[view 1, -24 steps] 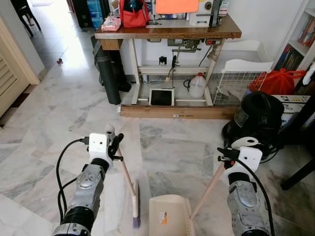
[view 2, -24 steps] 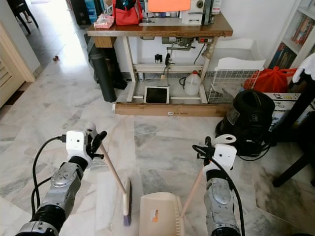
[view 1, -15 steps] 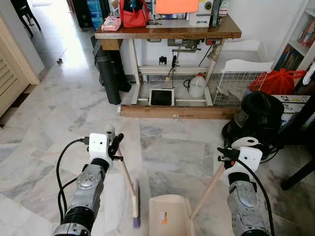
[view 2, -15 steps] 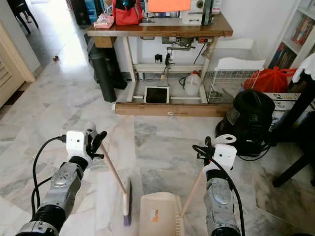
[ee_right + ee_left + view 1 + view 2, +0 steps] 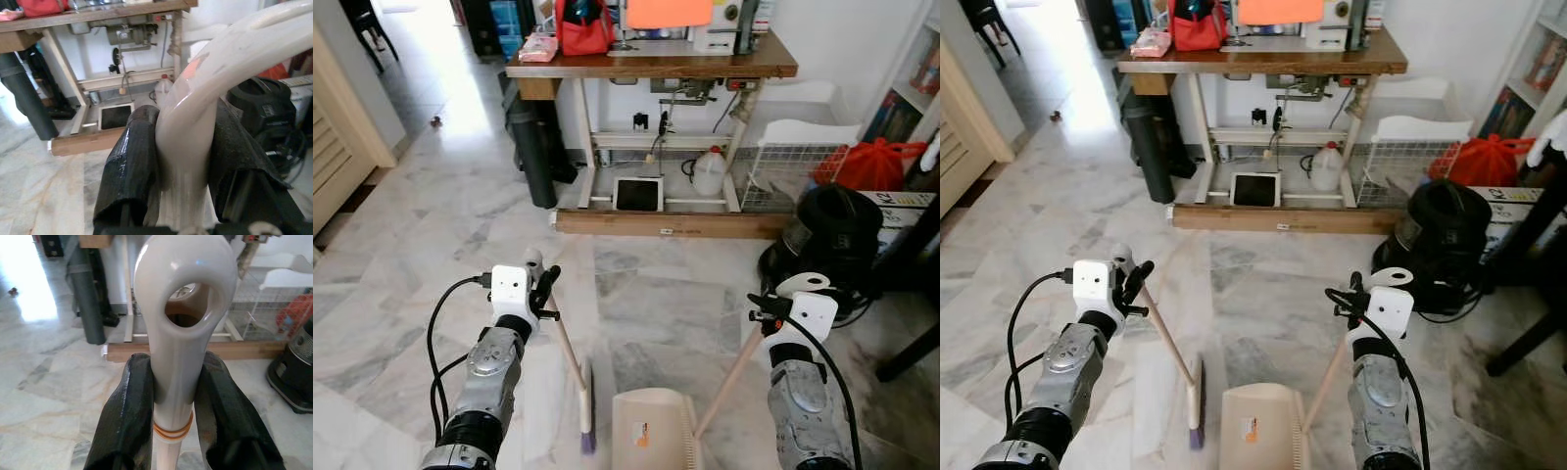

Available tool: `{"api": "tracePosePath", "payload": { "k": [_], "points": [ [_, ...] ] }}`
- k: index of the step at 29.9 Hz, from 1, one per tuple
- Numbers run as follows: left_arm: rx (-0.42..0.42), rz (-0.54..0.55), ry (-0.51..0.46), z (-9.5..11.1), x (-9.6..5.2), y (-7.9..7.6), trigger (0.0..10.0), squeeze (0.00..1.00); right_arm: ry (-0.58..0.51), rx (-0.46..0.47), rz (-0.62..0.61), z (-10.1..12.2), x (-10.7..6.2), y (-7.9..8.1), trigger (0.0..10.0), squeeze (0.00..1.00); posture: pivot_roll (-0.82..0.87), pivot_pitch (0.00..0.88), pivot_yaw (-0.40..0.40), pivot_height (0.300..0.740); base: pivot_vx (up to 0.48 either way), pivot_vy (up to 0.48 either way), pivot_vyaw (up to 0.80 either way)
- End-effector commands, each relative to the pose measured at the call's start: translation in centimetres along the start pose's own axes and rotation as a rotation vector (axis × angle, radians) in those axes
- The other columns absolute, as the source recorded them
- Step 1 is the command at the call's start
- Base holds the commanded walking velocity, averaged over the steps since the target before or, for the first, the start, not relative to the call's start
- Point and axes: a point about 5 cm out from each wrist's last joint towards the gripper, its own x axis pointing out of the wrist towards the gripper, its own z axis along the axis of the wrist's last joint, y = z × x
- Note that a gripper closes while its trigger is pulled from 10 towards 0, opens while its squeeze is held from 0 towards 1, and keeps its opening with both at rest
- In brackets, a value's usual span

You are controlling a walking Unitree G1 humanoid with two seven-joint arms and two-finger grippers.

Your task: Sweep floor

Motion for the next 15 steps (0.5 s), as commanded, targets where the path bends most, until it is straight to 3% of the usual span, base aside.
{"api": "tracePosePath", "payload": {
  "k": [1, 8, 12, 15],
  "points": [
    [-0.005, 0.017, -0.039, 0.99, 0.31, 0.58, 10.0, 0.0, -0.052, 0.018, 0.008, 1.1, 0.47, 0.56, 10.0, 0.0, -0.09, 0.0, 0.037, 0.74, 0.0, 0.315, 0.0],
    [-0.009, 0.016, -0.038, 1.01, 0.35, 0.59, 10.0, 0.0, -0.041, 0.025, 0.007, 1.02, 0.53, 0.57, 10.0, 0.0, -0.09, 0.0, 0.038, 0.74, 0.0, 0.386, 0.0],
    [-0.009, 0.016, -0.04, 1.05, 0.36, 0.62, 10.0, 0.0, -0.044, 0.029, 0.006, 1.06, 0.57, 0.58, 10.0, 0.0, -0.09, 0.0, 0.038, 0.74, 0.0, 0.48, -0.71],
    [-0.011, 0.016, -0.039, 1.04, 0.38, 0.62, 10.0, 0.0, -0.042, 0.031, 0.007, 1.04, 0.6, 0.59, 10.0, 0.0, -0.09, 0.0, 0.039, 0.74, 0.0, 0.48, 0.0]
  ]
}}
